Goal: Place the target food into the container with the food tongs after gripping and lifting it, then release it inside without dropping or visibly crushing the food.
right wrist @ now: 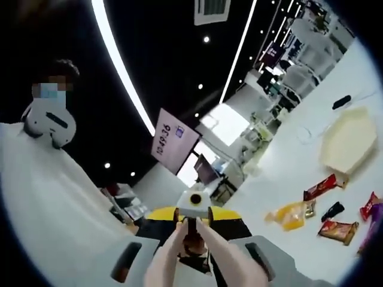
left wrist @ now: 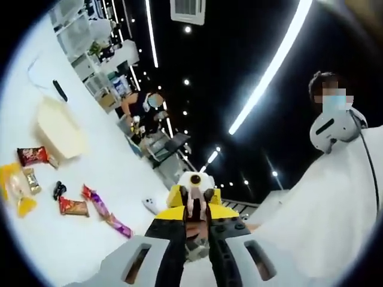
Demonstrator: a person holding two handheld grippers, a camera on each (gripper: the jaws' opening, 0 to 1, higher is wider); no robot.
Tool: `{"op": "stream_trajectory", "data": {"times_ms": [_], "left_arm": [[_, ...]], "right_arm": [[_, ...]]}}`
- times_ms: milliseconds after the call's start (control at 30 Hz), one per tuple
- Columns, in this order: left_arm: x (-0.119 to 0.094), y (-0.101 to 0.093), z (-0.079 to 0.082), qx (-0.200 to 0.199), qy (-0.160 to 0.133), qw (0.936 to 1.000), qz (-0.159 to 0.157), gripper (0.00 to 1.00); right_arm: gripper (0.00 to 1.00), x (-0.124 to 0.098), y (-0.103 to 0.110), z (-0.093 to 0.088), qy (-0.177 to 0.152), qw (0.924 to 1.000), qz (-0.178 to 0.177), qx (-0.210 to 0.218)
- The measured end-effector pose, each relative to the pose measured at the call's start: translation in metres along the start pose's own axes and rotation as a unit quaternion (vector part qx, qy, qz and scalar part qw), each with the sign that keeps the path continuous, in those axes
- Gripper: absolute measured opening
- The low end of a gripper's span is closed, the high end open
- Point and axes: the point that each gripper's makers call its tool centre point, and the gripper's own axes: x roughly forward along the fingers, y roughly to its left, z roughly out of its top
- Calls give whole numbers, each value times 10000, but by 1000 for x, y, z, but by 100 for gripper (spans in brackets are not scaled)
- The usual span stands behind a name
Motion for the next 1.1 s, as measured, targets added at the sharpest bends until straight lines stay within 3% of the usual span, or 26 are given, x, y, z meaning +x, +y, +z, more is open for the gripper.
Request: {"op": "stream_trajectory", "data": {"times_ms": [200, 333, 500, 667, 867, 967, 1100], "left_arm": [[3, -1, -1, 33, 61, 10000, 41, 22], [2, 3, 4, 224, -89, 9995, 223, 28], [-9, 20, 9, 262, -186, 9967, 750, 57], [-22, 31, 5, 426, -35, 9932, 1081, 56], [-25, 41, 5, 511, -137, 9887, 1405, 66], [-21, 46, -3, 471, 90, 9876, 1498, 66], [-20, 55, -6, 779, 343, 9804, 1778, 69]], "right_arm": [[24, -2, 0, 1, 30, 10000, 4, 28], [25, -3, -4, 5, -77, 9999, -121, -13], [26, -16, -18, 12, -267, 9982, -510, -179], [27, -23, -23, 15, -278, 9970, -661, -290], [27, -27, -29, 15, -360, 9948, -864, -410], [27, -29, -31, 16, -431, 9937, -922, -466], [27, -32, -36, 16, -474, 9927, -1008, -469]]}}
